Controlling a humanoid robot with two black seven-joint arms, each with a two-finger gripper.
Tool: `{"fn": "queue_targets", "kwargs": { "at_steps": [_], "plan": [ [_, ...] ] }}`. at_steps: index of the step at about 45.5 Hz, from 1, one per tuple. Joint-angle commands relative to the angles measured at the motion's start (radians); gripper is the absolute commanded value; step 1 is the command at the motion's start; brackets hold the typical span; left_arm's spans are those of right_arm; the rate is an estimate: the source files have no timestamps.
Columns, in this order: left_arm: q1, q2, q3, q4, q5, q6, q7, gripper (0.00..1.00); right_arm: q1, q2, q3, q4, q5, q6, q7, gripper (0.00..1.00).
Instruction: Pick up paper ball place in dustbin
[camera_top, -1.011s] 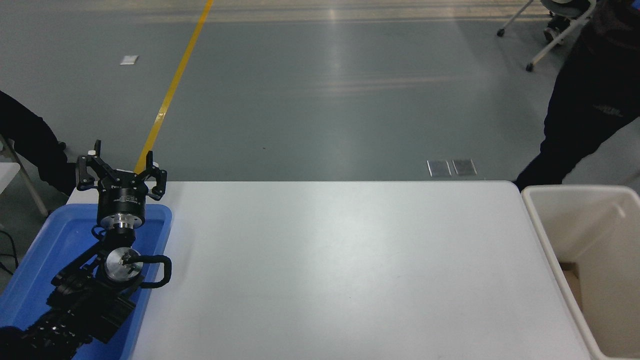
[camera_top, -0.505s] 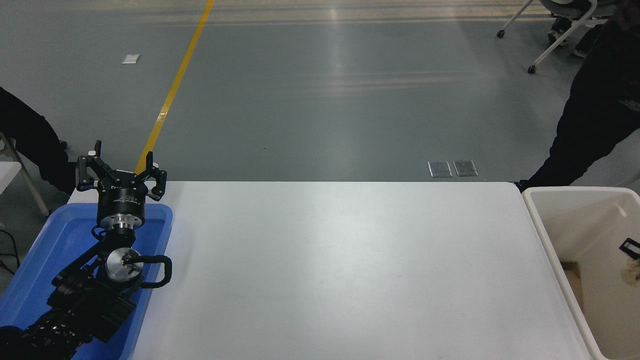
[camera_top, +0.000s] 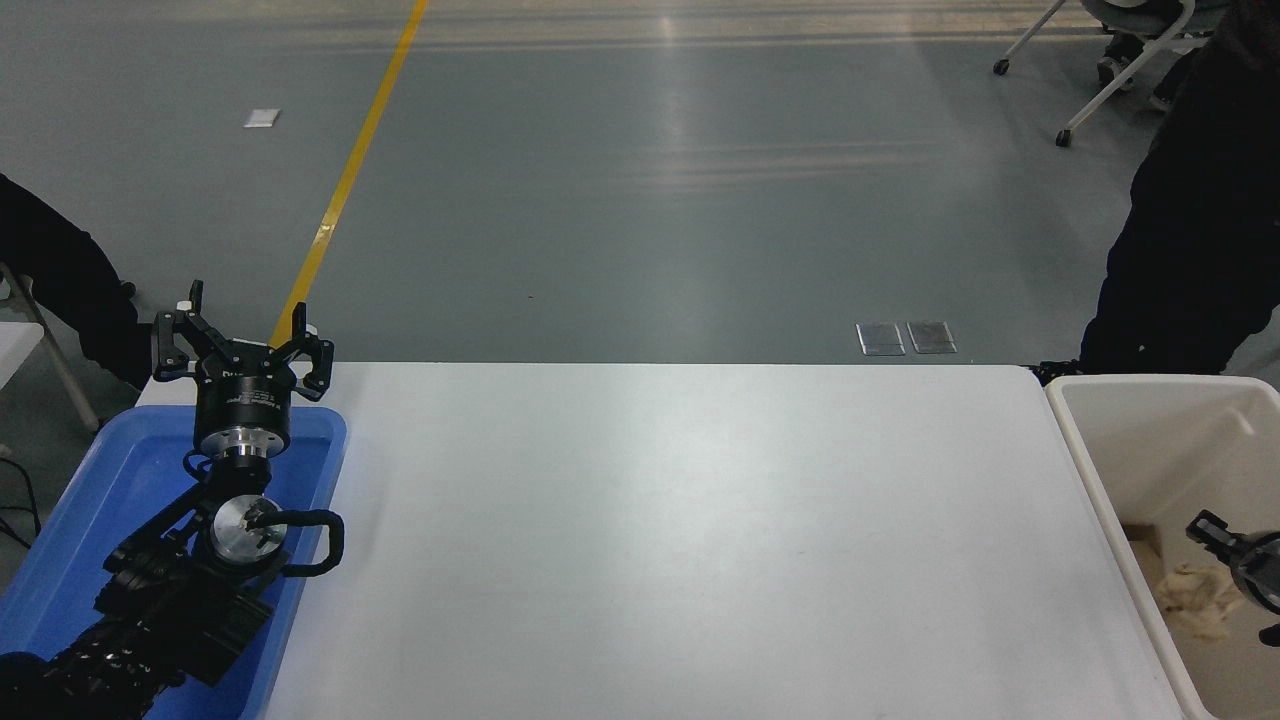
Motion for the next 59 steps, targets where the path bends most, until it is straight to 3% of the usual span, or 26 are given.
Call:
{"fn": "queue_targets", "kwargs": {
  "at_steps": [1, 13, 20, 26, 36, 46, 59],
  "plan": [
    [0.000, 0.000, 0.001, 0.000, 0.000, 0.000, 0.000, 0.99, 0.056, -0.039, -0.008, 0.039, -0.006, 0.006, -0.001, 1.00],
    [0.000, 0.000, 0.001, 0.000, 0.000, -0.002, 0.000, 0.99, 0.493, -0.266, -0.194, 0.450, -0.110, 0.055, -0.009, 1.00],
    [-0.002, 0.000, 0.001, 0.000, 0.002, -0.002, 0.000, 0.99, 0.834, -0.283, -0.390, 0.697, -0.112, 0.146, -0.011, 1.00],
    [0.000, 0.000, 0.001, 0.000, 0.002, -0.002, 0.002, 0.99, 1.046, -0.229, -0.467, 0.861, -0.106, 0.278, -0.012, 1.00],
    [0.000, 0.000, 0.001, 0.000, 0.002, -0.002, 0.002, 0.99, 1.244, -0.045, -0.536, 1.007, -0.023, 0.522, -0.006, 1.00],
    [0.000, 0.000, 0.001, 0.000, 0.003, -0.002, 0.002, 0.99, 1.374, 0.107, -0.580, 1.138, 0.011, 0.526, 0.000, 1.00],
    [0.000, 0.000, 0.001, 0.000, 0.003, -0.002, 0.002, 0.99, 1.416, 0.207, -0.573, 1.184, 0.009, 0.528, 0.000, 1.00]
  ]
}}
